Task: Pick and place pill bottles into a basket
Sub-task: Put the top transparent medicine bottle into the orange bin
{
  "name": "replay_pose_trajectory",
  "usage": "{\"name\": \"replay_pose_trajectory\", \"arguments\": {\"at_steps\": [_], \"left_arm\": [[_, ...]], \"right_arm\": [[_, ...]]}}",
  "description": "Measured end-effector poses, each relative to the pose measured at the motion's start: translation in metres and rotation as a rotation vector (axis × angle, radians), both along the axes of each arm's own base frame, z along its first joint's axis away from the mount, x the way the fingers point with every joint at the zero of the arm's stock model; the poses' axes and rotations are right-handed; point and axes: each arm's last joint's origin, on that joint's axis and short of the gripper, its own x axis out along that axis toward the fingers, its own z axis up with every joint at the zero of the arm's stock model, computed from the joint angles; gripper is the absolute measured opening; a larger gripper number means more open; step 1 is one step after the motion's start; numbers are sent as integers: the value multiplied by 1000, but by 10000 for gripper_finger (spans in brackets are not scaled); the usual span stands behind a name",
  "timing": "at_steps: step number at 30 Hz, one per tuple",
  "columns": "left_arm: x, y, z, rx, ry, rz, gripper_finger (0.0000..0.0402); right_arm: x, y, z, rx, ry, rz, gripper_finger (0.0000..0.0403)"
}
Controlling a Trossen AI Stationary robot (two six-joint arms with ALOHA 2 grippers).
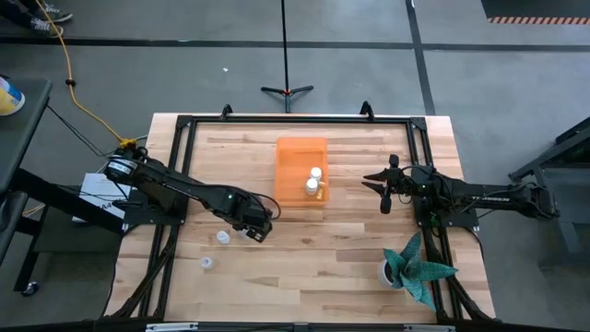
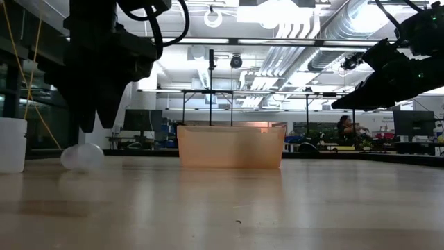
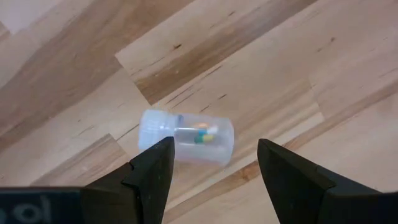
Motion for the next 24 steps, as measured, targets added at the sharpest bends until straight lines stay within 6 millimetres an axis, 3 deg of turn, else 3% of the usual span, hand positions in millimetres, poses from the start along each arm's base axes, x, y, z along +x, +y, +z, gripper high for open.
{"name": "replay_pose_trajectory", "arguments": {"at_steps": [4, 13, 18, 24], "left_arm": [[-1, -4, 0, 6, 1, -63, 264], [-2, -16, 1, 221, -33, -497, 264], [-8, -14, -6, 228, 0, -487, 264], [-18, -4, -26, 174, 48, -293, 264]], "right_arm": [[0, 0, 0, 0, 1, 0, 78], [0, 0, 0, -3, 3, 1, 78], [0, 0, -1, 3, 8, 0, 78], [0, 0, -1, 1, 9, 0, 78]]}}
